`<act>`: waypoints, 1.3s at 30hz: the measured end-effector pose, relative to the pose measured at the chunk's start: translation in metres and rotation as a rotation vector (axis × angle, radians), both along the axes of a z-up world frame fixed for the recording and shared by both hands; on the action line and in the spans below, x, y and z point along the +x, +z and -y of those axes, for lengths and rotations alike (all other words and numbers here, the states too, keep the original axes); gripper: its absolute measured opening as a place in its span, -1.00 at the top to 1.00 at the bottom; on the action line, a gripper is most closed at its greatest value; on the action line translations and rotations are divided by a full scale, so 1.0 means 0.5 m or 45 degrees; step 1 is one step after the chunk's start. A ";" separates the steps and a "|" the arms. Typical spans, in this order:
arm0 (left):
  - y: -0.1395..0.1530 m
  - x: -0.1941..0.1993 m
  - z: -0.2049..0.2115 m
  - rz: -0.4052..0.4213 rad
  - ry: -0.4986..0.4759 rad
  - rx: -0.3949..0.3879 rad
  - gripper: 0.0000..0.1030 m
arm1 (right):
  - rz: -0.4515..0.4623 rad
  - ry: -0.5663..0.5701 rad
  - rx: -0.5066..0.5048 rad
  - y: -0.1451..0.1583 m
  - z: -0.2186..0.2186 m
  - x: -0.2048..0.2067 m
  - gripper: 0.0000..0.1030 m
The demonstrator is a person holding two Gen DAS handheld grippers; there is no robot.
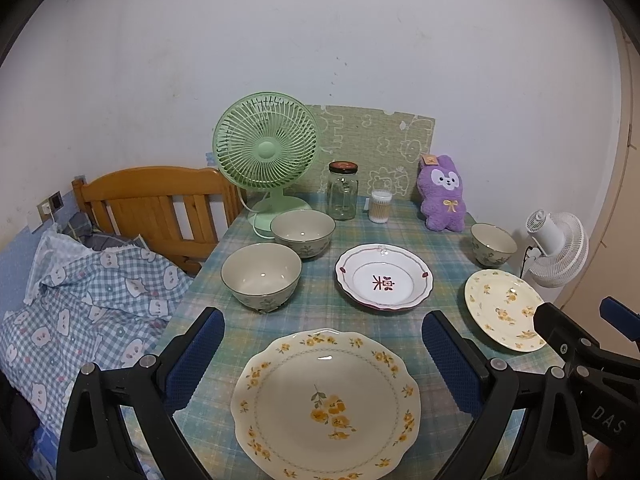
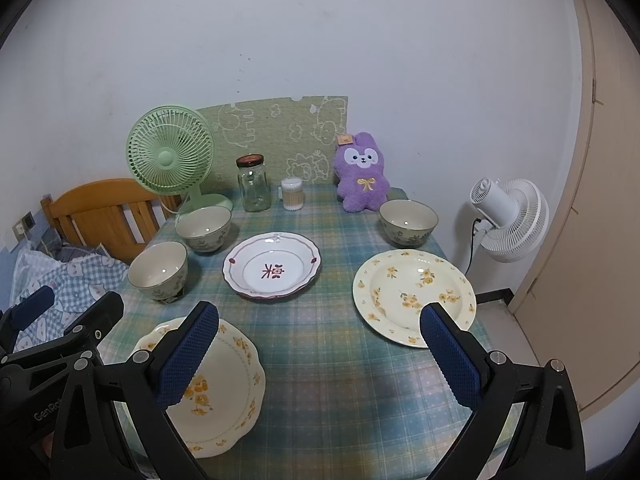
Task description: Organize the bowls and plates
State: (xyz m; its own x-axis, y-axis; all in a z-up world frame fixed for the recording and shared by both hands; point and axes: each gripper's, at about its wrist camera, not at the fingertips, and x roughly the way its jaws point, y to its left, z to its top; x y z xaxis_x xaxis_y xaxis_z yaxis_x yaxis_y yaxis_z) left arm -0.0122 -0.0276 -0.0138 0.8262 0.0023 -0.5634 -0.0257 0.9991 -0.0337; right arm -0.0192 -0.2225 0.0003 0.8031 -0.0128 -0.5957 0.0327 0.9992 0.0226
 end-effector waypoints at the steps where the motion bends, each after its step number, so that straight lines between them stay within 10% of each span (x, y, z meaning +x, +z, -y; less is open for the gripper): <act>1: 0.000 0.000 0.000 0.001 0.000 0.000 -0.93 | 0.002 0.000 0.000 0.000 0.001 -0.001 -0.98; 39: -0.002 0.020 -0.032 -0.036 -0.030 0.002 -0.89 | -0.034 -0.019 -0.005 -0.003 -0.043 0.018 -0.96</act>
State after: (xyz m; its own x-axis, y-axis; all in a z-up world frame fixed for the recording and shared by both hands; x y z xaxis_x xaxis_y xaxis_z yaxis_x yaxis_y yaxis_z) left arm -0.0019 -0.0116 -0.0150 0.8096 -0.0160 -0.5867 -0.0030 0.9995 -0.0314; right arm -0.0100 -0.2011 -0.0009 0.7865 -0.0272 -0.6170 0.0484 0.9987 0.0175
